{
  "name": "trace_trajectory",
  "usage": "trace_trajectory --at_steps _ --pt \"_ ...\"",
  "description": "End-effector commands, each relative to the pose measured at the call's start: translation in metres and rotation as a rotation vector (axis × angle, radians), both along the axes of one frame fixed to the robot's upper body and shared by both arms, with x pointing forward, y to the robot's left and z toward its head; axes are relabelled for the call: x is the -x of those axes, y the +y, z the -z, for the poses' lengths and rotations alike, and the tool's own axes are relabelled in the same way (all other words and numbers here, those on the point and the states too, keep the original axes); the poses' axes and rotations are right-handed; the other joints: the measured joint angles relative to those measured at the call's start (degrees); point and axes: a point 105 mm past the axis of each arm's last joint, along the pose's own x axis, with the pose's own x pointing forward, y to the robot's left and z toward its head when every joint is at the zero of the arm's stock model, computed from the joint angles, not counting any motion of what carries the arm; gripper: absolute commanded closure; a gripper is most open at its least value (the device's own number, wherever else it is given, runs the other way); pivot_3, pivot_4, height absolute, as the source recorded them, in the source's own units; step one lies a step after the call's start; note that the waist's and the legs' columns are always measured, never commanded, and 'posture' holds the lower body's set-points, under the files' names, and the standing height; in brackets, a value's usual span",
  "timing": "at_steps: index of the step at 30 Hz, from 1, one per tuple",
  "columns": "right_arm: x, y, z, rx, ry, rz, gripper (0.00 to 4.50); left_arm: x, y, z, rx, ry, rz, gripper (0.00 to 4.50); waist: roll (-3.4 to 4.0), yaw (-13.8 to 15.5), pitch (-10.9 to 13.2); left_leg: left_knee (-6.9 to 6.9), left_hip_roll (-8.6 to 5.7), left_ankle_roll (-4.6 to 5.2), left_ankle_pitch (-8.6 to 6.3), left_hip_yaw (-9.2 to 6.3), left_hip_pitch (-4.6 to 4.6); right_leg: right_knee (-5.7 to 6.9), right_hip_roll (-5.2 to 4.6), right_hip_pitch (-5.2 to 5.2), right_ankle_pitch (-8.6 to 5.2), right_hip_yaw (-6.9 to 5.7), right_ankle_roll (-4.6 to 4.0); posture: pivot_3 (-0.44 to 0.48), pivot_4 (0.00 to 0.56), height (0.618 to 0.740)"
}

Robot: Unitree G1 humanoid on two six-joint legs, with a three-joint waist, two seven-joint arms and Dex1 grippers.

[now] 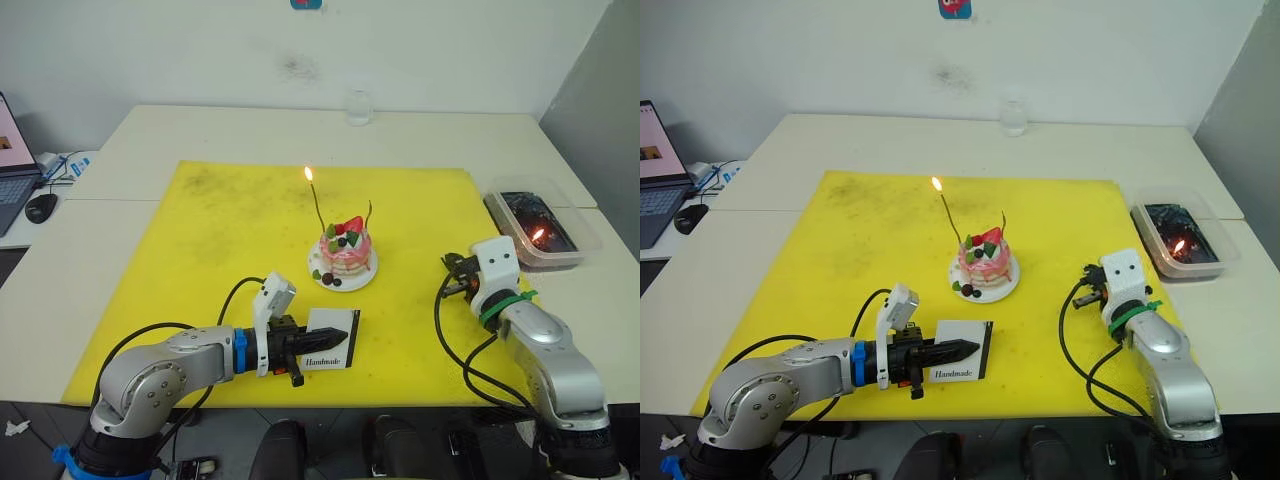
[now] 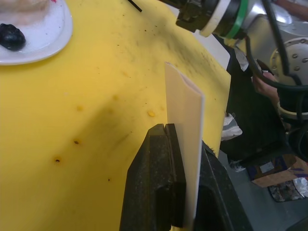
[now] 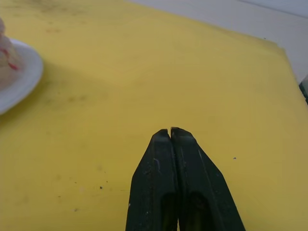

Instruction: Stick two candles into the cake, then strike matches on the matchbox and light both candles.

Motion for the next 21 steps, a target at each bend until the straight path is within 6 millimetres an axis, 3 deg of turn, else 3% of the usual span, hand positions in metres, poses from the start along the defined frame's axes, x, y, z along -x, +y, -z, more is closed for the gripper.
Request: trace_trajectory --at_steps 1,8,14,21 --pt "0.012 0.0 -0.017 -0.004 -0.036 -0.018 4.47 0.002 -0.006 -0.01 0.019 -0.04 0.035 4.5 0.0 0.0 0.0 0.0 0.0 0.0 0.0 -0.01 0.0 0.0 0.0 0.0 0.0 0.0 0.0 0.0 0.15 0.74" --pt "0.007 0.001 -0.005 -0.047 -0.041 0.005 4.47 -0.001 -0.009 -0.01 0.023 -0.041 0.048 4.5 0.0 0.0 0.0 0.01 0.0 0.0 0.0 -0.01 0.02 0.0 0.01 0.0 0.0 0.0 0.01 0.0 0.15 0.74" --pt "-0.006 0.0 0.013 -0.028 -0.032 0.002 2.54 -0.001 -0.007 -0.009 0.016 -0.043 0.046 4.5 0.0 0.0 0.0 0.0 -0.02 0.0 0.0 0.01 0.01 -0.01 0.01 0.0 0.0 0.01 0.0 0.0 0.15 0.74" --pt "-0.016 -0.008 0.024 -0.037 -0.019 0.045 2.54 0.0 -0.007 -0.01 0.013 -0.046 0.046 4.5 0.0 0.0 0.0 0.0 -0.01 0.0 0.0 0.0 0.01 0.0 0.02 0.0 0.0 0.0 0.0 0.0 0.15 0.74"
